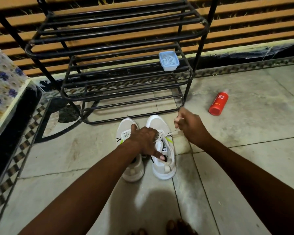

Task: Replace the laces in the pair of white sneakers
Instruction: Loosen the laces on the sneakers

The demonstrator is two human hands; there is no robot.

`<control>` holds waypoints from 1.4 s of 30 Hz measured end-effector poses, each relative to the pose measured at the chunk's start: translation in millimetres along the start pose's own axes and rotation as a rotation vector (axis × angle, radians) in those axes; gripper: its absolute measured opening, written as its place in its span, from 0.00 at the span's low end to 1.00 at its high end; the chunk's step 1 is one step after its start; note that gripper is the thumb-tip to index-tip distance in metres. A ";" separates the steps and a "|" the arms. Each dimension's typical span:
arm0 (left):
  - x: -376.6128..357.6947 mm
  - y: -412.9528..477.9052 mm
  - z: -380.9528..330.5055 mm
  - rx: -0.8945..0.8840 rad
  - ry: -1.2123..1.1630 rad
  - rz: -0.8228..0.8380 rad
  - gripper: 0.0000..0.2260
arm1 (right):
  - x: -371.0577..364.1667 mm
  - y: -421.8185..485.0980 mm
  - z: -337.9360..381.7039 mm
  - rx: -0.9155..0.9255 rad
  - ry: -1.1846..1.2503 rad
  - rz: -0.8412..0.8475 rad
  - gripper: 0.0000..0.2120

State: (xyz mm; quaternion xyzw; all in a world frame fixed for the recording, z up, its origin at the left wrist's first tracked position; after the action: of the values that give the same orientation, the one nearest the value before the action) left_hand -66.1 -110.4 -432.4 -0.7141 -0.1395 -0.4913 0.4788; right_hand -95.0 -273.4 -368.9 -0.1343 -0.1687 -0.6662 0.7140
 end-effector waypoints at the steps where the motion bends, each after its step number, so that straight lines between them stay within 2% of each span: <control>1: -0.4 -0.1 0.0 0.002 -0.001 -0.001 0.49 | -9.4 -1.3 0.8 0.038 -0.314 0.126 0.09; 3: -1.7 -0.4 0.8 0.006 -0.001 0.005 0.50 | -28.7 -9.4 -6.7 0.115 -0.697 0.339 0.15; 5: -3.4 0.1 1.2 0.007 -0.006 0.007 0.51 | -38.9 -17.5 -17.4 0.141 -0.866 0.419 0.22; 6: -4.0 0.7 1.5 0.005 -0.008 0.004 0.51 | -40.3 -19.3 -19.5 0.153 -0.912 0.418 0.23; 8: -4.0 2.1 1.4 0.000 -0.008 -0.001 0.51 | -39.1 -16.9 -17.2 0.172 -0.947 0.379 0.17; 11: -3.0 3.4 1.6 -0.011 0.003 -0.014 0.47 | -25.9 -7.0 12.3 0.262 -0.926 0.148 0.07; 13: -2.9 3.7 1.6 -0.018 0.006 -0.021 0.46 | -8.9 -5.9 29.8 0.231 -0.760 -0.087 0.08; 15: -2.8 3.5 2.3 -0.024 0.001 -0.031 0.46 | 12.4 -7.4 35.1 0.165 -0.433 -0.274 0.10; 19: -2.7 4.0 3.4 -0.023 0.003 -0.032 0.47 | 16.1 1.7 12.3 -0.077 0.644 -0.252 0.14; 20: -2.9 4.3 3.6 -0.021 0.002 -0.030 0.48 | 11.2 2.6 8.2 -0.131 0.779 -0.217 0.15; 21: -3.3 4.3 3.8 -0.018 0.001 -0.028 0.48 | 9.3 3.2 6.8 -0.144 0.758 -0.180 0.16; 22: -3.3 4.3 3.9 -0.015 0.000 -0.030 0.48 | 12.2 3.9 8.0 -0.101 0.571 -0.140 0.15; 25: -3.8 4.4 4.6 -0.007 -0.005 -0.044 0.47 | -2.6 1.6 22.2 0.223 -0.383 0.135 0.08; 27: -4.5 3.9 4.2 -0.008 -0.006 -0.032 0.49 | -24.3 -5.1 8.7 0.265 -0.655 0.373 0.03; 29: -5.0 3.2 4.0 -0.004 -0.013 -0.018 0.51 | -41.4 -9.2 -4.0 0.241 -0.819 0.511 0.13; 31: -4.5 2.2 3.5 0.000 -0.010 -0.012 0.52 | -36.7 -3.1 -1.7 0.233 -0.836 0.434 0.13; 33: -3.6 1.5 3.5 0.001 -0.006 -0.014 0.52 | -18.8 5.5 10.8 0.243 -0.777 0.262 0.07; 37: -2.7 1.2 2.9 -0.011 -0.013 -0.021 0.52 | 14.5 10.2 10.7 0.054 -0.545 0.030 0.08; 39: -2.4 1.8 3.0 -0.016 -0.022 -0.025 0.50 | 12.9 3.0 0.8 -0.050 -0.439 0.006 0.12; 42: -2.7 2.7 3.7 -0.014 -0.023 -0.026 0.50 | 6.5 -8.7 -9.7 -0.102 -0.301 -0.028 0.21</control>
State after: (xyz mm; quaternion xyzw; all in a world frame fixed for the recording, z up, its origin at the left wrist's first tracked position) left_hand -63.5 -108.0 -436.3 -0.7211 -0.1507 -0.4903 0.4657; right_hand -102.8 -284.1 -375.3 -0.2662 -0.2416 -0.6560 0.6636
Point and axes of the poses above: each hand's wrist, its own y-axis towards the middle knuckle, its own x-axis out of the back of the hand, z = x × y, the point moved 8 cm from there along y, towards the middle knuckle, and after that the axes turned 7 degrees about z, right-handed, at the moved point
